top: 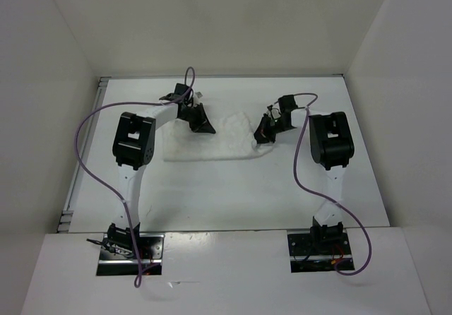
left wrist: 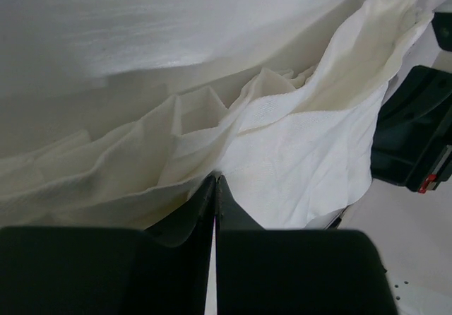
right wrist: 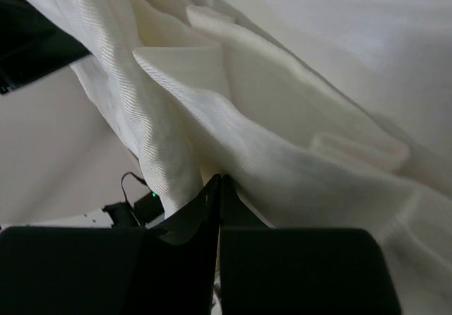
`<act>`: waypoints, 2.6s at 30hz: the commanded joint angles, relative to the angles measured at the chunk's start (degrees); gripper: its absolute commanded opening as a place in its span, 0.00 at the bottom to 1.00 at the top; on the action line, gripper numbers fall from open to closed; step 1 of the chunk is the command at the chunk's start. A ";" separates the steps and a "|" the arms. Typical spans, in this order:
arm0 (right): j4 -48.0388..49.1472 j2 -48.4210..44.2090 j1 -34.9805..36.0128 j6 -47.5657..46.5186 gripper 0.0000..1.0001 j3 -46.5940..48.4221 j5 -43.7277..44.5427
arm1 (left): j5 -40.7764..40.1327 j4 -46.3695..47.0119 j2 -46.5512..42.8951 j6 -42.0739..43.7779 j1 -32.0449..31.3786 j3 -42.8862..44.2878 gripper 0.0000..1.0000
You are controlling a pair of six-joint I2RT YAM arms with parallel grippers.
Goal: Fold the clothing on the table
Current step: Fold the skirt
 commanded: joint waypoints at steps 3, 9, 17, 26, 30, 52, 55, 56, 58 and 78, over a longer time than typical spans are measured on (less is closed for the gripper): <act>-8.28 -0.20 0.65 -8.84 0.03 -0.24 -5.87 | -2.81 -0.88 3.29 2.92 -0.35 3.78 0.06; -12.77 -5.91 0.12 -13.85 0.03 -6.29 -6.94 | -3.43 -2.02 3.82 2.92 -0.35 5.46 0.06; -14.79 -14.78 0.12 -15.70 0.03 -15.17 -11.41 | -3.96 -2.02 3.82 2.92 -0.35 5.46 0.06; -22.17 -28.66 2.93 -16.50 0.05 -19.05 -13.01 | -3.43 -1.49 3.12 2.92 -0.35 3.79 0.06; -22.54 -36.48 0.48 -11.50 0.31 -16.42 -2.46 | -1.76 -1.49 -0.83 3.45 -0.35 2.57 0.15; 2.25 -27.45 -3.49 8.90 0.81 -20.82 15.93 | 2.01 -1.05 -12.27 6.78 -1.75 -7.81 0.29; 2.25 -26.23 -1.39 8.38 0.71 -18.18 14.60 | 2.01 -2.90 -14.03 8.36 -0.18 -7.03 0.32; 1.56 -26.22 -0.59 8.38 0.69 -16.87 14.60 | 2.01 -3.68 -14.98 8.37 0.61 -6.32 0.32; 1.55 -24.47 0.82 6.98 0.60 -15.81 13.20 | 0.09 -5.53 -16.48 9.60 3.16 -5.27 0.33; 2.96 -15.14 5.92 5.83 0.53 -9.39 13.02 | -10.82 -1.76 -15.78 9.25 21.45 -7.90 0.36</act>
